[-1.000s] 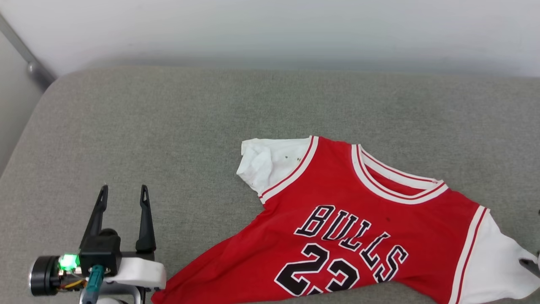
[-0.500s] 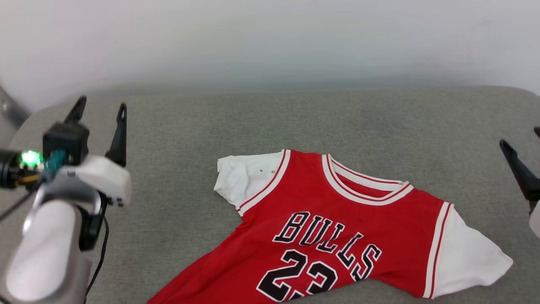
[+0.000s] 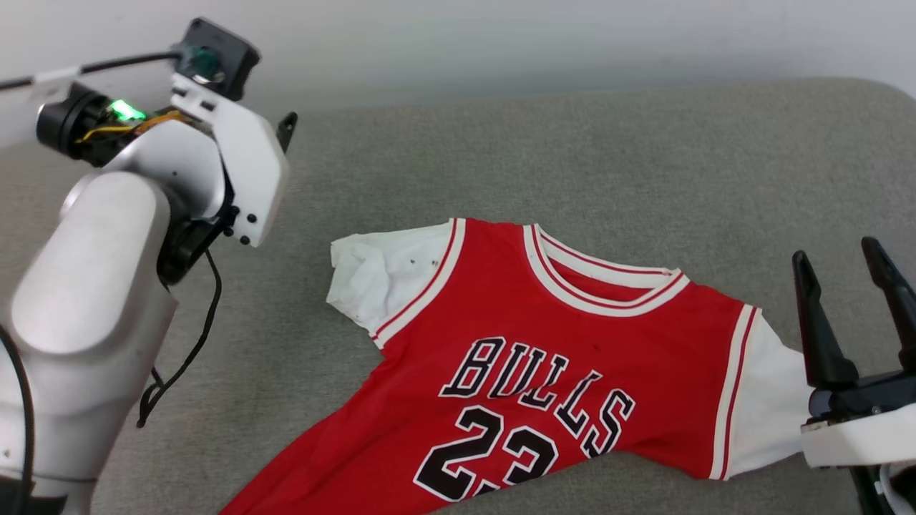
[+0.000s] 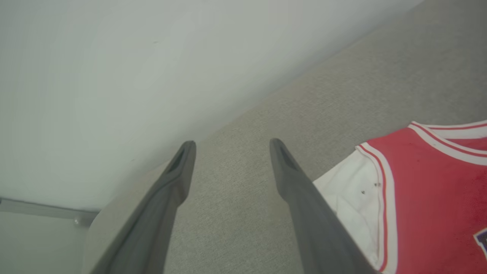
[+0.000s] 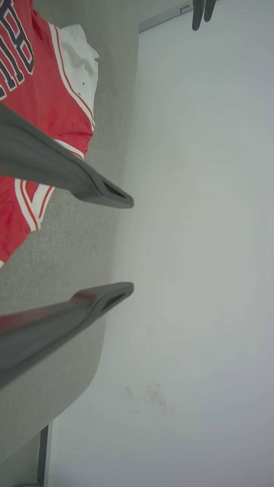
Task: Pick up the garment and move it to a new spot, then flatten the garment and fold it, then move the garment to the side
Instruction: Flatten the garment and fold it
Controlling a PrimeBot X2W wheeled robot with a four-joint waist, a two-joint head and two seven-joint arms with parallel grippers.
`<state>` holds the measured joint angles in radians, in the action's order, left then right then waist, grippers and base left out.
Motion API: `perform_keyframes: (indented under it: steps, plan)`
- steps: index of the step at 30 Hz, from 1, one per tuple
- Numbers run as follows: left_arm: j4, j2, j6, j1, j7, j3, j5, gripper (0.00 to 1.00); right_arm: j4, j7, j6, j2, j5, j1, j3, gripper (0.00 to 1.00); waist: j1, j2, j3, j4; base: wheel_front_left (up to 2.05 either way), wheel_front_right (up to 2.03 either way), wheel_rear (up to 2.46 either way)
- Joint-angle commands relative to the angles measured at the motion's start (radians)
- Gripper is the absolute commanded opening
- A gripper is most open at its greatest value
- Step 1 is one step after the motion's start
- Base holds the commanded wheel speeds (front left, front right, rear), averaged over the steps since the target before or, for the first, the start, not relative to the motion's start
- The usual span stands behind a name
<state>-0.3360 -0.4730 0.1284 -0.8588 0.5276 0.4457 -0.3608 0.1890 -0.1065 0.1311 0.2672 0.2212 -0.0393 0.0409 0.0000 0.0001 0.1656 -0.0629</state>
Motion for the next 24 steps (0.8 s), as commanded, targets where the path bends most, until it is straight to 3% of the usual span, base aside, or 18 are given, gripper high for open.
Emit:
perform_keyframes:
  steps: [1,6,13,24]
  plan:
    - [-0.004,-0.018,0.0,-0.041,0.049,0.047,-0.035,1.0,0.023,-0.004,-0.001,-0.023,-0.009,0.023,0.004,1.0,0.0,-0.0001,0.035,-0.02,0.0,0.0,0.0]
    - [-0.015,-0.073,0.0,-0.168,0.261,0.221,-0.184,1.0,0.071,-0.001,-0.001,-0.079,-0.037,0.056,-0.014,1.0,0.0,-0.0001,0.106,-0.054,0.0,0.0,0.0]
    - [-0.029,-0.119,0.0,-0.311,0.502,0.421,-0.333,1.0,0.089,-0.016,-0.001,-0.099,-0.044,0.007,-0.039,1.0,0.0,-0.0001,0.207,-0.104,0.0,0.0,0.0]
    - [-0.071,-0.185,0.0,-0.39,0.608,0.643,-0.44,1.0,0.053,-0.053,-0.001,-0.105,-0.034,-0.044,-0.063,1.0,0.0,-0.0001,0.306,-0.145,0.0,0.0,0.0]
